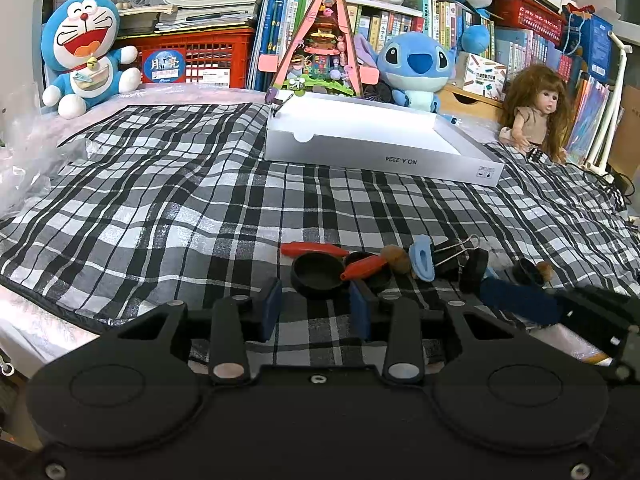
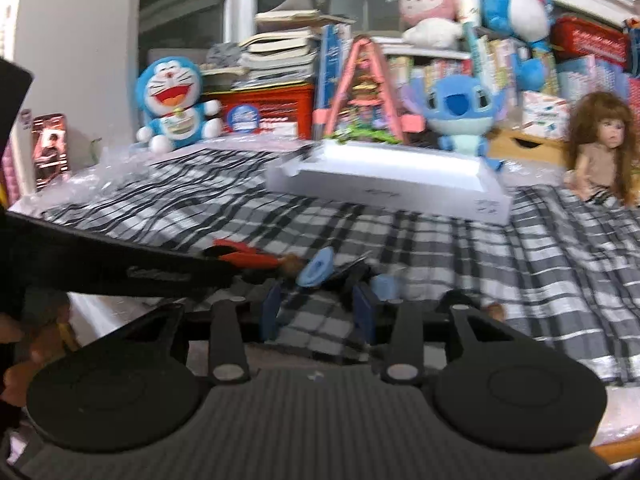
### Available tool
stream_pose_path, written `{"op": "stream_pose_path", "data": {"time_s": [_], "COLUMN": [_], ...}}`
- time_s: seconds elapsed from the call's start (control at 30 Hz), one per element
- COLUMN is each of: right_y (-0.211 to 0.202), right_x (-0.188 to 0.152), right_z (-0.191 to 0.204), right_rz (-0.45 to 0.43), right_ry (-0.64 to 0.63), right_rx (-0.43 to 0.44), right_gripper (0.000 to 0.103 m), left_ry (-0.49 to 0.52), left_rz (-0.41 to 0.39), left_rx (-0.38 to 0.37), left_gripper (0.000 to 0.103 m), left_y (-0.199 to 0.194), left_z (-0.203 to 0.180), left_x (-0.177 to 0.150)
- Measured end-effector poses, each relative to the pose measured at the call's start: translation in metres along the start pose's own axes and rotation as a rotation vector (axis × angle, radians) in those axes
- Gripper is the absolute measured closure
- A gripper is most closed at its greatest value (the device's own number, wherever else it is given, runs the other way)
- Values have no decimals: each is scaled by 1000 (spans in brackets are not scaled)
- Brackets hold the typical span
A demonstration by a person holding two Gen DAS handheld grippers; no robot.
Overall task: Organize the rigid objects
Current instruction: 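Move the left tool toward a black round cap while the right tool approaches another black cap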
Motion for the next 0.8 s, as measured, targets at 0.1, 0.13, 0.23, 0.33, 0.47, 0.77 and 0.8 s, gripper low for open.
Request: {"op": "stream_pose_path", "data": {"time_s": [0.1, 0.13, 0.23, 0.33, 0.47, 0.77, 0.8], "right_y": [2, 1, -2, -1, 3, -2, -4], "right_x": [-5, -6, -7, -4, 3, 8, 6], "right_z": [3, 3, -2, -12, -33, -37, -33], "right_rz": [18, 17, 21, 27, 4, -57, -59], "right_ry": [-4, -5, 4, 32, 90, 79, 65], "right_rx": [15, 14, 13, -7, -99, -162, -136], "right_gripper": [50, 50, 50, 50, 40, 39, 39], "left_ry": [-5, -6, -9, -7, -5, -9, -8], "left_rz": [0, -1, -1, -1, -1, -1, -1], "left_rx": [-1, 0, -1, -2, -2, 2, 2], "left_gripper": [68, 68, 68, 68, 68, 68, 68], "left_y": [0, -1, -1, -1, -1, 0, 0], "left_z": [1, 1, 2, 2, 1, 3, 3], "left_x": [0, 0, 0, 0, 0, 0, 0]}}
Point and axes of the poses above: each gripper's, at about its wrist camera, not at the fingertips, and y roughly the way its jaws point, z to its left, x to its top, the point moved 5 cm from there along y, roughly the way its jaws point, and after that the axes turned 15 degrees about y, right-handed, at the moved point
